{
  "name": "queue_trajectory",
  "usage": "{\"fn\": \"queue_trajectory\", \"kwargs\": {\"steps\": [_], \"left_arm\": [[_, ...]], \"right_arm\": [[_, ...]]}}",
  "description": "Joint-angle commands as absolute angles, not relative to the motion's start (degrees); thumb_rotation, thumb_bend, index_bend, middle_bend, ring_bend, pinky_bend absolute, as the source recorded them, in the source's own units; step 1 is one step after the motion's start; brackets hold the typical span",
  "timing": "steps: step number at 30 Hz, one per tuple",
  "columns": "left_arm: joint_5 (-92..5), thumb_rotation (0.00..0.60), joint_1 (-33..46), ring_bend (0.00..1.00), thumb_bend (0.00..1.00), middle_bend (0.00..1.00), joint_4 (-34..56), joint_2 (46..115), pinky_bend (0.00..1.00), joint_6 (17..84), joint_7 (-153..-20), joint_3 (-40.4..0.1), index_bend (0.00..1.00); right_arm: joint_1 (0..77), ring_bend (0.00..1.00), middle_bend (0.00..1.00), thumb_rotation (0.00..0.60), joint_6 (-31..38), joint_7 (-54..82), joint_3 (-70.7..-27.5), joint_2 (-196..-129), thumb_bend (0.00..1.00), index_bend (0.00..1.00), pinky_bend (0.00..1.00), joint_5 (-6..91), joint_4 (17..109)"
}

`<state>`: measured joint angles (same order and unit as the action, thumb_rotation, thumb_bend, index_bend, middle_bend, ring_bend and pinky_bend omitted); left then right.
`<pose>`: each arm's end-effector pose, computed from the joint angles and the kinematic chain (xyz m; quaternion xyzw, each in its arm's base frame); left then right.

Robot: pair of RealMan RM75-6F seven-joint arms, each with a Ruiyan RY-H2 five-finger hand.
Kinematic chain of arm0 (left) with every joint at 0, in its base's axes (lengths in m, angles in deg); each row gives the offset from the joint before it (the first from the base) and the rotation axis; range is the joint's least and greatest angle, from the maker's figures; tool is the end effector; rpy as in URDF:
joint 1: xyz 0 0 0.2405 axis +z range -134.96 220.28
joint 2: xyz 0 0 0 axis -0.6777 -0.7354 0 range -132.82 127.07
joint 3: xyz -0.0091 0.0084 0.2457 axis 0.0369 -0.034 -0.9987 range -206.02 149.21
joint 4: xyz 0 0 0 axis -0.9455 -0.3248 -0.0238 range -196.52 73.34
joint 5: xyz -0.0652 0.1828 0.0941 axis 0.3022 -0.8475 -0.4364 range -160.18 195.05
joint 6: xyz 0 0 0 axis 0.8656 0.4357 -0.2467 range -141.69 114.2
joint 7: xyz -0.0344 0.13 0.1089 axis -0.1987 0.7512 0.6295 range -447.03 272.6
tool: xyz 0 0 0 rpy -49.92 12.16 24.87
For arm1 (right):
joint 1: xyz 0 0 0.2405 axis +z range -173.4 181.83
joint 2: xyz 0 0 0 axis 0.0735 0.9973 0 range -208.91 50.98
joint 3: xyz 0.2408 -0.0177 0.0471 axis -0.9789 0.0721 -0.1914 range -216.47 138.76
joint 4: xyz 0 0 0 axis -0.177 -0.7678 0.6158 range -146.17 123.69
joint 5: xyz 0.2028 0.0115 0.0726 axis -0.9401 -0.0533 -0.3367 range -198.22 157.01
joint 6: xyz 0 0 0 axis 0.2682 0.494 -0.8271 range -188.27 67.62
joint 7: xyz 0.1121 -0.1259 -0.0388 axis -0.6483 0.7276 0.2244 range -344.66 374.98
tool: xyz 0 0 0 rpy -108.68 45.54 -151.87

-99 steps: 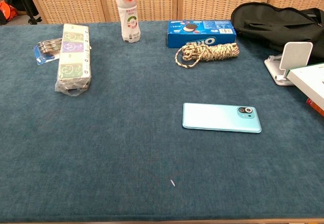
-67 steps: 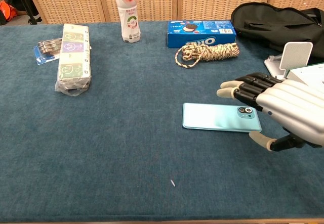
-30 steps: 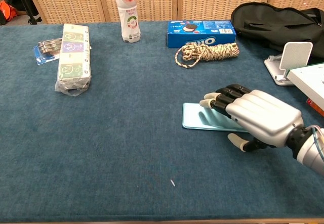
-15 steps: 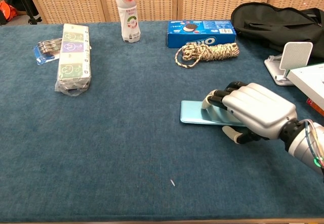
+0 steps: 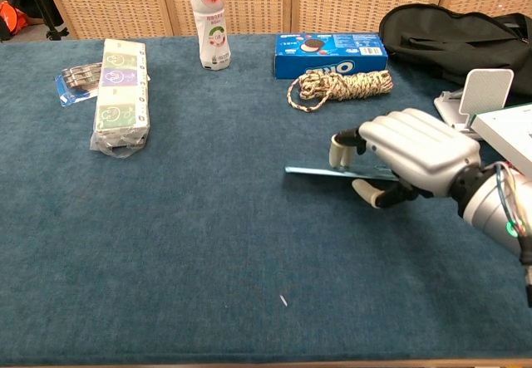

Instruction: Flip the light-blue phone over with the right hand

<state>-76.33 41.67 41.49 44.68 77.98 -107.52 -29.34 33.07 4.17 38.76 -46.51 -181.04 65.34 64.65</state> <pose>-0.2738 0.1740 0.2154 -0.5601 -0.4420 -0.4758 0.5144 -0.1413 -0.2964 -0.0779 0.7537 -0.2925 0.4068 0.4252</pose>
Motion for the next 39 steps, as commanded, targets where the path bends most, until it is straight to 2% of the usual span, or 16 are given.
{"fn": "queue_trajectory", "kwargs": {"steps": [1, 5, 12, 13, 16, 18, 24, 27, 30, 32, 34, 36, 39], "left_arm": [[-76.3, 0.6, 41.6, 0.0, 0.0, 0.0, 41.6, 44.7, 0.0, 77.9, -107.4, -29.3, 0.0], [-76.2, 0.6, 41.6, 0.0, 0.0, 0.0, 41.6, 44.7, 0.0, 77.8, -107.2, -29.3, 0.0], [-75.8, 0.6, 41.5, 0.0, 0.0, 0.0, 41.8, 44.6, 0.0, 77.4, -107.2, -29.2, 0.0], [-75.7, 0.6, 41.4, 0.0, 0.0, 0.0, 41.8, 44.6, 0.0, 77.4, -107.2, -29.1, 0.0], [-75.1, 0.6, 41.4, 0.0, 0.0, 0.0, 41.8, 44.6, 0.0, 77.3, -107.3, -28.9, 0.0], [-74.9, 0.6, 41.3, 0.0, 0.0, 0.0, 41.8, 44.6, 0.0, 77.1, -107.4, -28.9, 0.0], [-75.4, 0.6, 41.4, 0.0, 0.0, 0.0, 41.8, 44.7, 0.0, 77.2, -106.8, -29.0, 0.0], [-76.0, 0.6, 41.4, 0.0, 0.0, 0.0, 41.3, 45.0, 0.0, 77.3, -105.8, -29.1, 0.0], [-77.1, 0.6, 40.7, 0.0, 0.0, 0.0, 40.2, 45.2, 0.0, 76.5, -105.1, -29.3, 0.0], [-77.2, 0.6, 40.4, 0.0, 0.0, 0.0, 40.0, 45.3, 0.0, 75.9, -105.2, -29.3, 0.0], [-77.0, 0.6, 40.1, 0.0, 0.0, 0.0, 39.9, 45.5, 0.0, 75.6, -105.0, -29.2, 0.0], [-77.4, 0.6, 40.0, 0.0, 0.0, 0.0, 39.2, 46.5, 0.0, 76.5, -104.0, -28.7, 0.0], [-78.2, 0.6, 39.9, 0.0, 0.0, 0.0, 38.0, 48.1, 0.0, 77.6, -103.2, -28.3, 0.0]], "right_arm": [[34.7, 0.36, 0.44, 0.6, 2.6, 40.1, -49.1, -179.7, 1.0, 0.42, 0.27, 62.9, 66.6], [37.6, 0.36, 0.44, 0.6, -0.5, 43.0, -53.5, -179.0, 1.0, 0.42, 0.27, 57.9, 66.3], [41.4, 0.36, 0.43, 0.6, -2.3, 44.3, -56.7, -180.1, 0.98, 0.42, 0.27, 53.6, 61.5], [41.7, 0.33, 0.39, 0.6, -2.9, 44.1, -56.7, -179.9, 0.92, 0.41, 0.27, 53.1, 61.4], [42.1, 0.15, 0.22, 0.6, -4.3, 44.3, -56.8, -178.1, 0.71, 0.33, 0.21, 51.1, 63.5], [42.0, 0.09, 0.16, 0.6, -3.6, 44.4, -56.5, -176.6, 0.67, 0.29, 0.17, 51.2, 65.7], [39.5, 0.09, 0.15, 0.6, 1.5, 41.6, -53.2, -172.0, 0.65, 0.28, 0.17, 56.7, 71.4], [36.6, 0.08, 0.15, 0.6, 6.4, 37.3, -50.0, -168.9, 0.57, 0.28, 0.16, 61.8, 73.6], [34.4, 0.02, 0.08, 0.6, 9.3, 32.1, -47.0, -165.8, 0.34, 0.19, 0.09, 65.6, 74.6], [33.2, 0.0, 0.01, 0.6, 11.0, 29.8, -45.6, -164.0, 0.12, 0.08, 0.02, 67.5, 74.9], [30.8, 0.0, 0.0, 0.6, 14.5, 26.4, -43.3, -161.2, 0.02, 0.05, 0.0, 70.5, 75.3], [28.3, 0.0, 0.0, 0.6, 17.9, 23.1, -40.3, -157.8, 0.0, 0.04, 0.0, 73.7, 75.2], [25.5, 0.0, 0.0, 0.6, 22.1, 19.5, -38.1, -155.3, 0.0, 0.03, 0.0, 76.0, 74.5]]}}
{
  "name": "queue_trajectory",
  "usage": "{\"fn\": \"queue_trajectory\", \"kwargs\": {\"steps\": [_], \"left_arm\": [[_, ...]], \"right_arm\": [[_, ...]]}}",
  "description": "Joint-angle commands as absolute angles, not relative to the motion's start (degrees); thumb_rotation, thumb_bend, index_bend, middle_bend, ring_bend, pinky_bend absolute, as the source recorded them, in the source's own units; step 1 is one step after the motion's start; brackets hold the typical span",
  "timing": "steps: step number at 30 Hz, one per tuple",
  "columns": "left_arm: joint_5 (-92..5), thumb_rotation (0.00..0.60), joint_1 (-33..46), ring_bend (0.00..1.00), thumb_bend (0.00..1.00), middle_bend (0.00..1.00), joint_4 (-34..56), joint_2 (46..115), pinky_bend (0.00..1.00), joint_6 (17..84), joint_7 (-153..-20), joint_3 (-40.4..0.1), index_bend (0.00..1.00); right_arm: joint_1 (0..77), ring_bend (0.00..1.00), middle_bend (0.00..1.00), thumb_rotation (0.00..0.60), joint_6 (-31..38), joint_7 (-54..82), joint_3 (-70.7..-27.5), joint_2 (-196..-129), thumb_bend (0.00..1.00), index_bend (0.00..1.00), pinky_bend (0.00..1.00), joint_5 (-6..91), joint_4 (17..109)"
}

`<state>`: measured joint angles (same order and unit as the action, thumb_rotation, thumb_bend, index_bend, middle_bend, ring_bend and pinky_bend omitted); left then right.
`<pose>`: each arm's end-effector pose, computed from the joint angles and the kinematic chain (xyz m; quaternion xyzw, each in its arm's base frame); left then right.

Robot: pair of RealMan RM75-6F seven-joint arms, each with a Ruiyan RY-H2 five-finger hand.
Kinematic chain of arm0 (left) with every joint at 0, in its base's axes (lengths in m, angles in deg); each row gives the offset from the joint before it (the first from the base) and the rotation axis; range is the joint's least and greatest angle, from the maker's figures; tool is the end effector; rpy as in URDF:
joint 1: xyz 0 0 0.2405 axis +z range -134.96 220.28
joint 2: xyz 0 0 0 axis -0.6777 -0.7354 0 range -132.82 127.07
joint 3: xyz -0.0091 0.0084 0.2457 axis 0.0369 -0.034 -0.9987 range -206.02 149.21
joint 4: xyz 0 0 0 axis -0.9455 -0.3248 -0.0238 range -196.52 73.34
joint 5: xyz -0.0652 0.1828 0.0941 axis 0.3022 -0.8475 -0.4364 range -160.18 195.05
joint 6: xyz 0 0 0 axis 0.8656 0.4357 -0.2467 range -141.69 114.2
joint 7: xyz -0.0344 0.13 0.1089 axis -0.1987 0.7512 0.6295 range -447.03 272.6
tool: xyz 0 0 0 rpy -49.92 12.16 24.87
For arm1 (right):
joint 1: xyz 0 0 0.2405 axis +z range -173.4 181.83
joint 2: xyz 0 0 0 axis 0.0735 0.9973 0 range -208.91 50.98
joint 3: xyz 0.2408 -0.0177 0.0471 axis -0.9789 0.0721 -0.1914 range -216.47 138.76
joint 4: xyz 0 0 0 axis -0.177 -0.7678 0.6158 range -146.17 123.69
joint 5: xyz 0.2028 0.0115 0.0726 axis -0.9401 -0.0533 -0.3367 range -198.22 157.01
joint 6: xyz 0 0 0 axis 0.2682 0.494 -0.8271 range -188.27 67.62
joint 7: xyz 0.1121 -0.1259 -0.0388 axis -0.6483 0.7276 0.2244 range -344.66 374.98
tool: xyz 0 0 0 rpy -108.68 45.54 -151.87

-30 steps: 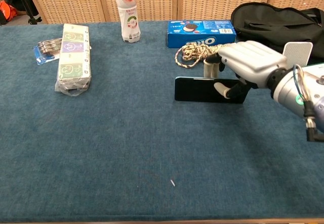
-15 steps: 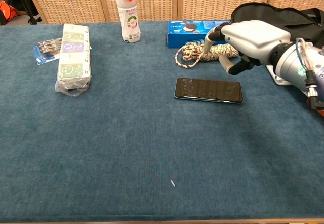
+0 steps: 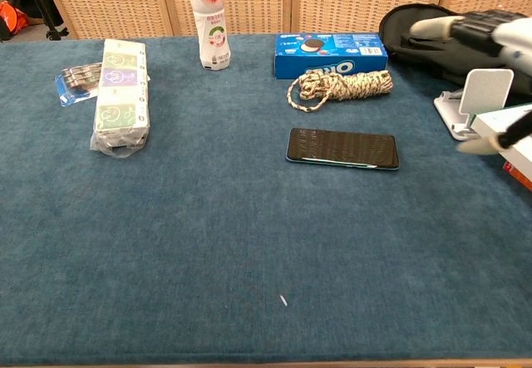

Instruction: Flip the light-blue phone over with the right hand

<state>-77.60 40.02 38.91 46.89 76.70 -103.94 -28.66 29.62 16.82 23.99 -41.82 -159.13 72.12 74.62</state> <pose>-0.2732 0.1842 0.2051 -0.5907 -0.4138 -0.4644 0.5141 -0.1882 -0.2901 0.0428 0.7176 -0.2714 0.4623 0.4446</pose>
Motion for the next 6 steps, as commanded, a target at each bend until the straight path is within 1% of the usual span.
{"fn": "queue_trajectory", "kwargs": {"steps": [1, 6], "left_arm": [[-78.4, 0.6, 39.9, 0.0, 0.0, 0.0, 37.8, 48.4, 0.0, 77.7, -103.1, -28.3, 0.0], [-78.6, 0.6, 40.1, 0.0, 0.0, 0.0, 37.8, 49.1, 0.0, 78.1, -101.5, -28.4, 0.0]], "right_arm": [[24.5, 0.0, 0.0, 0.6, 23.3, 18.6, -37.7, -154.8, 0.0, 0.03, 0.0, 76.0, 74.3], [20.3, 0.0, 0.0, 0.6, 27.8, 16.5, -36.5, -152.5, 0.0, 0.03, 0.0, 75.5, 74.0]]}}
